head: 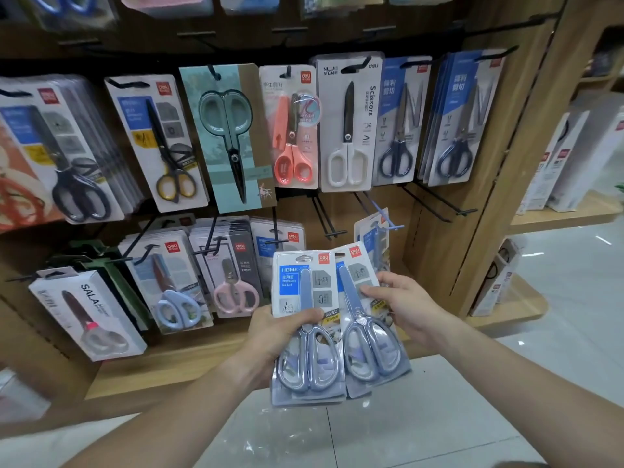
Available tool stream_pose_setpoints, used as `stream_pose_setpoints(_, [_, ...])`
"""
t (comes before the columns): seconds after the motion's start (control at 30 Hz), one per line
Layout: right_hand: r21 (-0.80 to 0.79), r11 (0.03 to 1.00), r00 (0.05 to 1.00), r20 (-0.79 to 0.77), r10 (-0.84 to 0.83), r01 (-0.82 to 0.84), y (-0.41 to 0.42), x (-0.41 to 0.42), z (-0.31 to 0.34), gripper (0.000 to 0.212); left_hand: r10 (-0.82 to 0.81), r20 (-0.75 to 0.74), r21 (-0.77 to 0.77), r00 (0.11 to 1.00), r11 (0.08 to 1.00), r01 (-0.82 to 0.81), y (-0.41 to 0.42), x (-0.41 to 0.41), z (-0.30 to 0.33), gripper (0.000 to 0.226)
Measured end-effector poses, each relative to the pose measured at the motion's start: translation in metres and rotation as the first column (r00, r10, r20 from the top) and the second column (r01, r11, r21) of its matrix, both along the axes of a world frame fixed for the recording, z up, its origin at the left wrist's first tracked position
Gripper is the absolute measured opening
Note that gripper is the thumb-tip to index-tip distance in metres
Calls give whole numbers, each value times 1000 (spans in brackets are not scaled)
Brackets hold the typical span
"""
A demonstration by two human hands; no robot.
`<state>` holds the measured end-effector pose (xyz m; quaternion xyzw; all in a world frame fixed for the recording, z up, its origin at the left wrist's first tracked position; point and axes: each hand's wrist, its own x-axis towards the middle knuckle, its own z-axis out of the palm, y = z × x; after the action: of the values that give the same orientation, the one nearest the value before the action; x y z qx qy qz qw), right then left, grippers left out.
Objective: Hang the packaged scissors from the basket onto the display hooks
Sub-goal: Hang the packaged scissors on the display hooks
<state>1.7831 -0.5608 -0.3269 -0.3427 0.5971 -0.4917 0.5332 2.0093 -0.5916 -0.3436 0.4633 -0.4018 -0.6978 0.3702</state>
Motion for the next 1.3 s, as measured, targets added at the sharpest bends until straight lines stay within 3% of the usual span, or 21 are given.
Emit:
stream_pose_setpoints(0.27, [11, 973, 967, 116, -228, 228, 0, -25, -3, 17, 42, -22, -14, 999, 999, -42, -4, 11, -3, 40])
stream_pose_setpoints(0.4, [19, 950, 941, 134, -310, 311, 0, -43, -10, 16, 31, -22, -20, 999, 999, -32, -6, 19, -6, 47])
stream_pose_setpoints(0.93, [22, 923, 923, -46, -382, 383, -56, -53, -16, 13, 35, -16, -29, 999, 999, -35, -8, 6, -7, 52])
stream_pose_setpoints(1.2, [120, 889, 895, 13, -446, 441, -89, -57, -30, 40, 75, -17, -37, 997, 996, -76, -9, 9, -3, 48])
stream_pose_setpoints(1.3, [136, 794, 802, -200, -564, 592, -94, -57, -38, 69, 82, -13, -29, 997, 996, -83, -8, 10, -1, 45])
